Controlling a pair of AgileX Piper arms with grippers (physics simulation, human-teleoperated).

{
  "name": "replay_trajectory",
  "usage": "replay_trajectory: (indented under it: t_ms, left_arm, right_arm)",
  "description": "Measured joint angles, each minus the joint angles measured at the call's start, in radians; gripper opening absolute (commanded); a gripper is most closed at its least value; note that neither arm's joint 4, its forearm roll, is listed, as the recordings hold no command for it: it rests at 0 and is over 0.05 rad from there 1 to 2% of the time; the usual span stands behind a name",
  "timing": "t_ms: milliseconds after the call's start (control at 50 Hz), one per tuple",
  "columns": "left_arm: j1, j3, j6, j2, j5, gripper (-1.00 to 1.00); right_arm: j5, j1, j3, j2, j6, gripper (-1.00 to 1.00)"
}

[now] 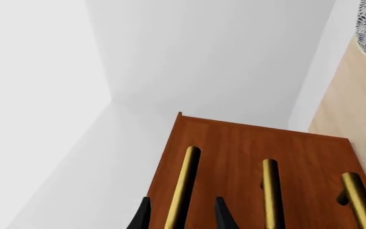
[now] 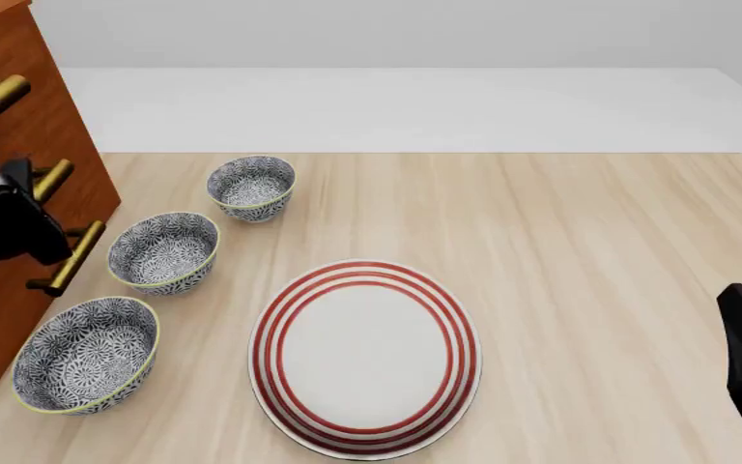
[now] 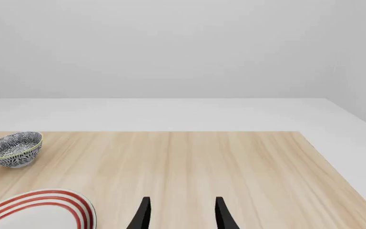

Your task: Open the top drawer of the cabinet.

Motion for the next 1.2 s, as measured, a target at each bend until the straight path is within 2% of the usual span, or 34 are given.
replay_trajectory:
  t_ms: [1200]
  left_arm:
    - [0.059, -0.105, 0.002, 0.122, 0.0, 1.0]
  right_arm:
    - [0.0, 0.0, 0.0, 0.0, 0.0, 1.0]
